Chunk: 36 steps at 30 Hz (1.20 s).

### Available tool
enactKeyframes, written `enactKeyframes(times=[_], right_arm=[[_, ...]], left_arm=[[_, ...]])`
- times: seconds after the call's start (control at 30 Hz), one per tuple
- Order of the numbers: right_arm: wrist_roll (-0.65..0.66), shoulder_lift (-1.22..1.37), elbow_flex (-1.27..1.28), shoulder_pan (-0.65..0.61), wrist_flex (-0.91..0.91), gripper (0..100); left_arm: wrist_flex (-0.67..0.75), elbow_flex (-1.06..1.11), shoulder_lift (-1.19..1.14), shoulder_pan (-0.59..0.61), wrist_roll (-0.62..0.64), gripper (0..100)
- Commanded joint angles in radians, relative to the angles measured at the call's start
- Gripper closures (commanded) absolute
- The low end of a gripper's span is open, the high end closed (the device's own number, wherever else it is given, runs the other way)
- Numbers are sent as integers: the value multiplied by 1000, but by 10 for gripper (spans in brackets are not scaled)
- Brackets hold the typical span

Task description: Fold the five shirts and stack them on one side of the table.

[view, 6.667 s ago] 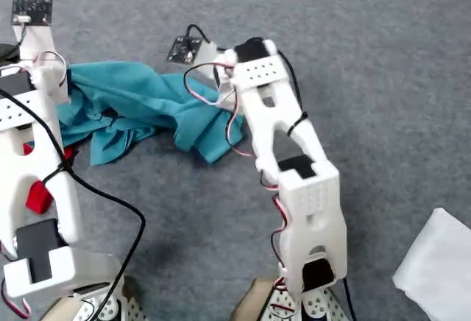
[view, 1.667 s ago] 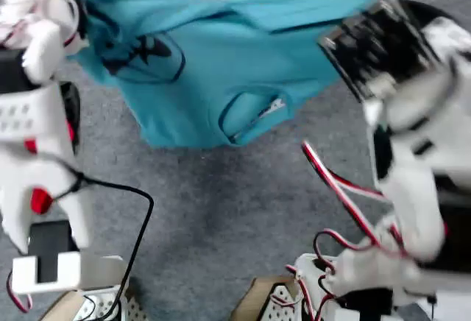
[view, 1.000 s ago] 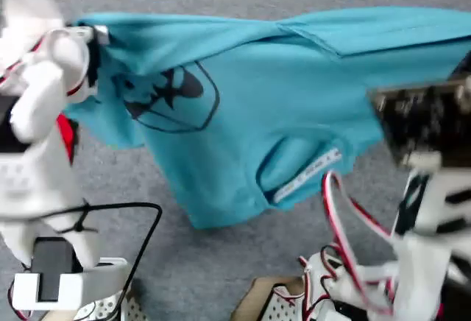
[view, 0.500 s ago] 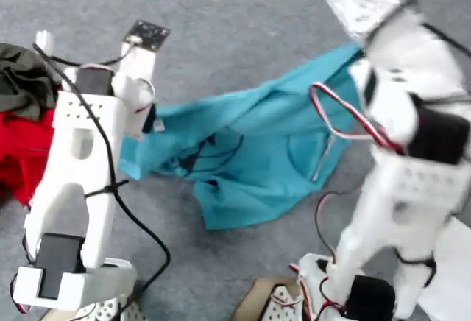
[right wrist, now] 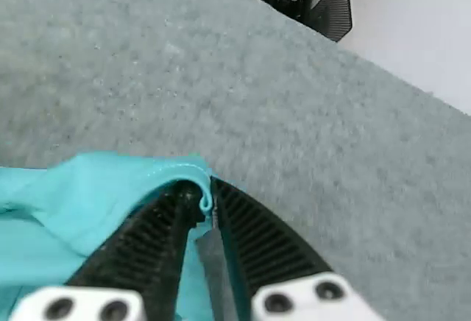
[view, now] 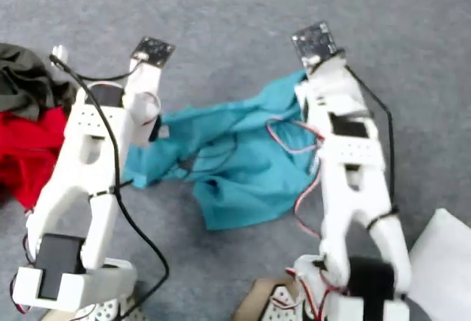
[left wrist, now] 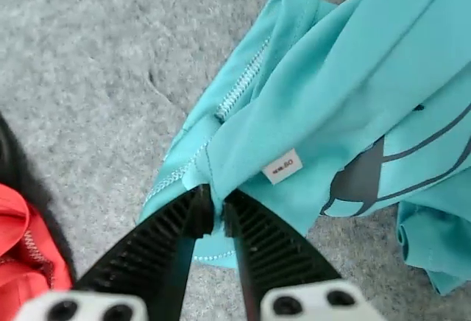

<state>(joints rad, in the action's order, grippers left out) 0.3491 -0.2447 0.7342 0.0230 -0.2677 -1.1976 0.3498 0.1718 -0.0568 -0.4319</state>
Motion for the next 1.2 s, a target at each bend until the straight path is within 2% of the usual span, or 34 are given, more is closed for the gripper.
enactKeyframes(times=[0.0,0.1,0.33,0.57,0.73,0.87,0.93,1.07,1.17], right_arm=[[-15,131,-85,31,37,995],[-44,239,-165,61,14,995],[-46,318,-237,64,-12,995],[-43,325,-237,62,-8,995],[-43,326,-237,59,-8,995],[-41,326,-237,58,-9,995],[-41,326,-237,58,-9,995],[-41,328,-236,58,-9,995],[-41,331,-236,58,-9,995]], left_arm=[[-12,-32,5,-29,3,836],[-66,-74,5,-48,3,778],[-118,-210,5,-43,2,793],[-121,-255,5,-29,-11,793],[-160,-216,-24,25,-210,793],[-269,-222,-82,29,-466,803],[-276,-222,-101,26,-563,847],[-269,-226,-130,26,-689,892],[-239,-258,-145,29,-710,892]])
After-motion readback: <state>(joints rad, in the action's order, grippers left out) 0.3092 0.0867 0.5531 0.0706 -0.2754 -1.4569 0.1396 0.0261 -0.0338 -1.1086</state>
